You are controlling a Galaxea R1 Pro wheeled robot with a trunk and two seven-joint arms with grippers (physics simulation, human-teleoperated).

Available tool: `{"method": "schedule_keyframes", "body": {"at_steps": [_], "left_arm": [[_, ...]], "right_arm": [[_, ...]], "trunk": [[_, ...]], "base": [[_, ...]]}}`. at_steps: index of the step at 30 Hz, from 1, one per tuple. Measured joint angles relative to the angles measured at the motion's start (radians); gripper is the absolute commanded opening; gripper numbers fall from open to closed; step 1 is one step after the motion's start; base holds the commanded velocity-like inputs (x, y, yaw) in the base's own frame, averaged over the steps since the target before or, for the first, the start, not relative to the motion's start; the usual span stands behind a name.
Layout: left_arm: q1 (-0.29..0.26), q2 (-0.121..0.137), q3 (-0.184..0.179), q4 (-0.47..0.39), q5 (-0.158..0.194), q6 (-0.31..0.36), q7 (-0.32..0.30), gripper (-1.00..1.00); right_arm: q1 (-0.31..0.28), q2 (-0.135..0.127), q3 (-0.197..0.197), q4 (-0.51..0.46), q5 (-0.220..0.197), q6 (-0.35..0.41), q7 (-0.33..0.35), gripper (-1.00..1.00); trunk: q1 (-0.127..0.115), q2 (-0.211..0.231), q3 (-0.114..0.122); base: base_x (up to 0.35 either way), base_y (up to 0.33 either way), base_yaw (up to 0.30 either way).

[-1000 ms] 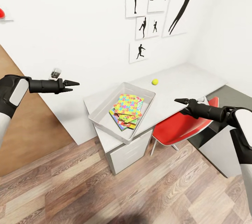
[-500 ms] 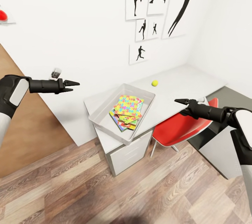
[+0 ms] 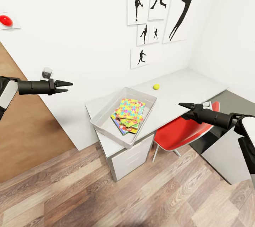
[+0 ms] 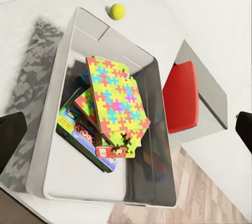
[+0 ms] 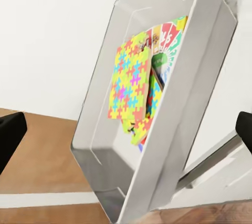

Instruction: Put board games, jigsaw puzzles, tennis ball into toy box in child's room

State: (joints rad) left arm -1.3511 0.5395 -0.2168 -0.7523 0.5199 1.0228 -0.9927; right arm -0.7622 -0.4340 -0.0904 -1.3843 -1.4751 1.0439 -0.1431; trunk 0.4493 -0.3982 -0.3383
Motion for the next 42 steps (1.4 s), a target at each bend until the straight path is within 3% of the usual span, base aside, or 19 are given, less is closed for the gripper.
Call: {"method": "schedule_keyframes", "body": {"at_steps": [5, 9, 14, 17, 26, 29, 33, 39, 42], "left_arm": [[0.003, 0.042, -0.002, 0.0, -0.003, -0.002, -0.058, 1.0], [0.005, 0.064, -0.003, 0.0, -0.003, -0.004, -0.068, 1.0], [0.022, 0.122, -0.004, 0.001, -0.002, -0.007, -0.096, 1.0], [0.049, 0.169, -0.004, 0.001, -0.004, -0.011, -0.167, 1.0], [0.157, 0.265, -0.005, 0.001, -0.005, -0.058, -0.372, 1.0], [0.225, 0.301, -0.004, 0.009, -0.004, -0.102, -0.493, 1.0], [0.305, 0.321, -0.003, 0.014, -0.002, -0.155, -0.573, 1.0], [0.412, 0.327, -0.003, 0.017, 0.005, -0.219, -0.574, 1.0], [0.465, 0.321, -0.003, 0.018, 0.006, -0.251, -0.574, 1.0]], "right_arm": [[0.029, -0.012, -0.001, -0.011, 0.001, 0.0, 0.073, 1.0], [0.053, -0.017, -0.005, -0.014, 0.0, -0.001, 0.107, 1.0], [0.091, -0.042, -0.014, -0.017, -0.005, -0.001, 0.161, 1.0], [0.128, -0.049, -0.016, -0.018, -0.007, -0.001, 0.203, 1.0], [0.233, -0.051, -0.021, -0.096, -0.009, -0.001, 0.293, 1.0], [0.282, -0.048, -0.024, -0.15, -0.009, 0.0, 0.327, 1.0], [0.343, -0.041, -0.025, -0.175, -0.005, 0.0, 0.35, 1.0], [0.451, -0.035, -0.025, -0.183, 0.004, -0.002, 0.361, 1.0], [0.515, -0.033, -0.025, -0.186, 0.014, -0.041, 0.368, 1.0]], "trunk": [[0.0, 0.0, 0.008], [0.0, 0.0, 0.015], [0.0, 0.0, 0.023], [0.0, 0.0, 0.028], [0.0, 0.0, 0.043], [0.0, 0.0, 0.048], [0.0, 0.0, 0.055], [0.0, 0.0, 0.065], [0.0, 0.0, 0.07]], "base": [[0.0, 0.0, 0.0], [0.0, 0.0, 0.0], [0.0, 0.0, 0.0], [0.0, 0.0, 0.0], [0.0, 0.0, 0.0], [0.0, 0.0, 0.0], [0.0, 0.0, 0.0], [0.0, 0.0, 0.0], [0.0, 0.0, 0.0]]}}
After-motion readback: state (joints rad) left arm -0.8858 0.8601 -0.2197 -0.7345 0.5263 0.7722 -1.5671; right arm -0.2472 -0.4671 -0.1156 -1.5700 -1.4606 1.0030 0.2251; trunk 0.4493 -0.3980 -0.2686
